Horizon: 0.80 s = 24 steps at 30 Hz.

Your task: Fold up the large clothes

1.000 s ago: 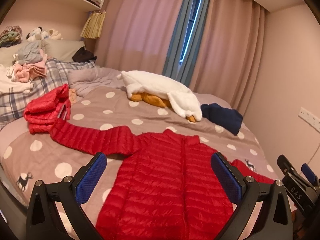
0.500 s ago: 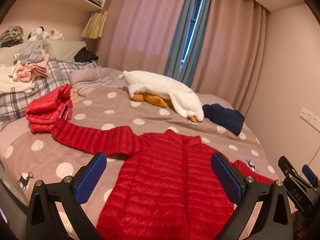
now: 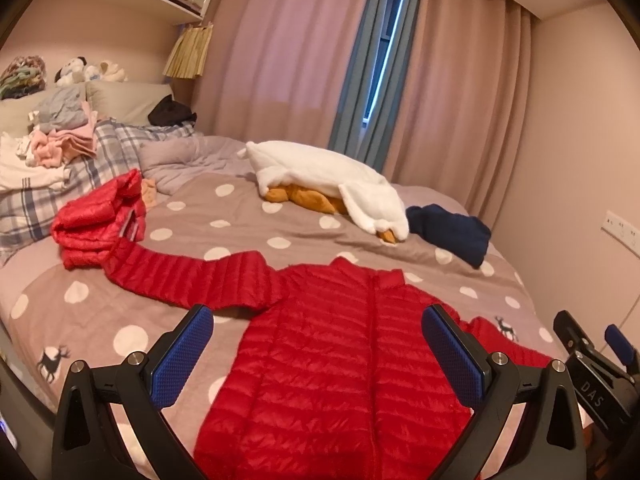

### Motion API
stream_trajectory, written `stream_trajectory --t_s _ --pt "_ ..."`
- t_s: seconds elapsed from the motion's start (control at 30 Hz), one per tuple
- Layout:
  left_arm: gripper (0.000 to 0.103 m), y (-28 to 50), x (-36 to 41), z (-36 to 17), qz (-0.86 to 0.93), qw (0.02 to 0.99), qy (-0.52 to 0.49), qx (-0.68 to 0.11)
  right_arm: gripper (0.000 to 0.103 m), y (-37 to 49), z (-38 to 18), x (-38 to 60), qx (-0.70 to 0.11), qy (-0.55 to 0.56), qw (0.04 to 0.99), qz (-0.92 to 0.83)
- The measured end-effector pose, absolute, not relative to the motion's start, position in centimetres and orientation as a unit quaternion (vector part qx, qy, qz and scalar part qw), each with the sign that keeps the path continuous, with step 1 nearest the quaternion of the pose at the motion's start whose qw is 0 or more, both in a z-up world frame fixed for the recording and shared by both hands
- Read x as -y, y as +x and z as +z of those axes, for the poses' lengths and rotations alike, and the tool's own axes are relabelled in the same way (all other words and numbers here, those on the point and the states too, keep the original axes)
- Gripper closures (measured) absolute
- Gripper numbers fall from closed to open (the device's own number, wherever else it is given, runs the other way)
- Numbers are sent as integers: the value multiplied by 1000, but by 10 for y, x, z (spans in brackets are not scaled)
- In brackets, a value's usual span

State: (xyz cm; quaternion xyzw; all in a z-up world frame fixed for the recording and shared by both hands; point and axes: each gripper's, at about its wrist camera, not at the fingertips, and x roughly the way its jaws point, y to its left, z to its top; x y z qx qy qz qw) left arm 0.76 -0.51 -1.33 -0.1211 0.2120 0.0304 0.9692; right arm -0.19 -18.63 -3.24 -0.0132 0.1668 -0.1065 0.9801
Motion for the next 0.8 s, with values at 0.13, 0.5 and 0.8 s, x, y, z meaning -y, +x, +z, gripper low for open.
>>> stream_trajectory --t_s 0.13,0.5,0.8 --pt "0 7 6 -13 32 969 -121 -212 0 0 -32 187 -168 -13 980 -106" --pt "0 11 5 -13 35 968 -125 -215 0 2 -33 187 -171 -12 979 -107" --pt "0 13 3 -14 37 968 -128 -215 0 3 -34 192 -174 -6 978 -111"
